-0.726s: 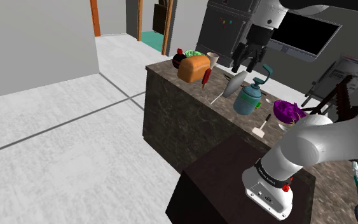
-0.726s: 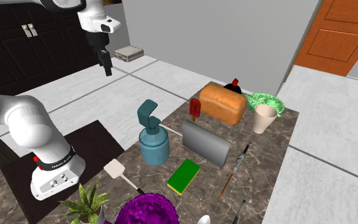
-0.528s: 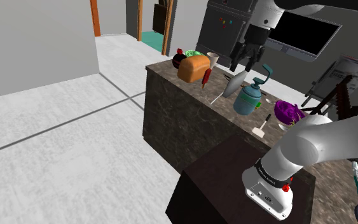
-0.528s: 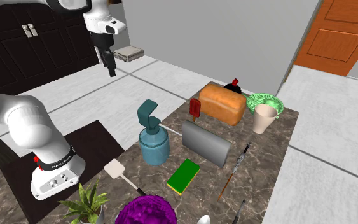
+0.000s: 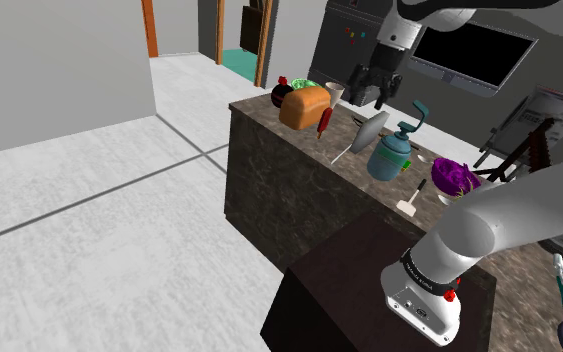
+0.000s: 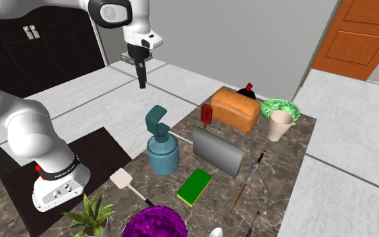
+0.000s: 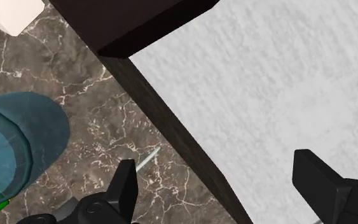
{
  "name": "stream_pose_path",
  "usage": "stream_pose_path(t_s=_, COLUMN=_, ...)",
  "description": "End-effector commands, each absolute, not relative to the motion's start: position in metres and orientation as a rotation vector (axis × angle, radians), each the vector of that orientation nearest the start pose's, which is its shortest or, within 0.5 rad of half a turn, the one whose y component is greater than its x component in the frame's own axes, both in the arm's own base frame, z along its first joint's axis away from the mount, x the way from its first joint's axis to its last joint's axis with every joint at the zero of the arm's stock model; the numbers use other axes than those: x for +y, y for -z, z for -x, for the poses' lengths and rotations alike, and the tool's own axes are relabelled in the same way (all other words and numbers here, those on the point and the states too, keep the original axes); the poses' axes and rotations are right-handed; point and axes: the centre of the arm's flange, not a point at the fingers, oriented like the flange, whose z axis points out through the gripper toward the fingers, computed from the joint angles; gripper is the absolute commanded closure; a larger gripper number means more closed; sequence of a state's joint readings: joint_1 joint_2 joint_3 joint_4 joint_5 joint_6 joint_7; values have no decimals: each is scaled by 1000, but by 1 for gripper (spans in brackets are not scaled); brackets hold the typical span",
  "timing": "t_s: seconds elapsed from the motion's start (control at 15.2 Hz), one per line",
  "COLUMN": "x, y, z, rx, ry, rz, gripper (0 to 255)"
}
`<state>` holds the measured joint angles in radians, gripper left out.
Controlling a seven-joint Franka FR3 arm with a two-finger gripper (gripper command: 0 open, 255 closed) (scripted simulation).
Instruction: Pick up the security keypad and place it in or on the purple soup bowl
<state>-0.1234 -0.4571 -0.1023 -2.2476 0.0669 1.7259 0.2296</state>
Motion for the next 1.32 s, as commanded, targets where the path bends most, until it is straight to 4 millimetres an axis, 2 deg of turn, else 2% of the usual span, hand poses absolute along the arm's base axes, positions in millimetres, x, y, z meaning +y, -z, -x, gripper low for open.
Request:
stream_pose_path(t_s=0.0, x=-110, y=-529, z=-418, rx=779, ry=-109, rz=2918, gripper=0)
stream_pose_path(t_s=0.33, x=-167, y=-506, z=-452, rx=1003, ry=-127, rz=2825, gripper=0)
stream_pose_path(t_s=0.66, x=-227, y=-482, z=-475, rx=1217, ry=-144, rz=2715, gripper=0)
stream_pose_path(t_s=0.99, x=-290, y=-457, z=-488, rx=1421, ry=-160, rz=2590, gripper=0)
stream_pose_path(t_s=1.25, x=-341, y=-435, z=-491, rx=1576, ry=-172, rz=2479, gripper=0)
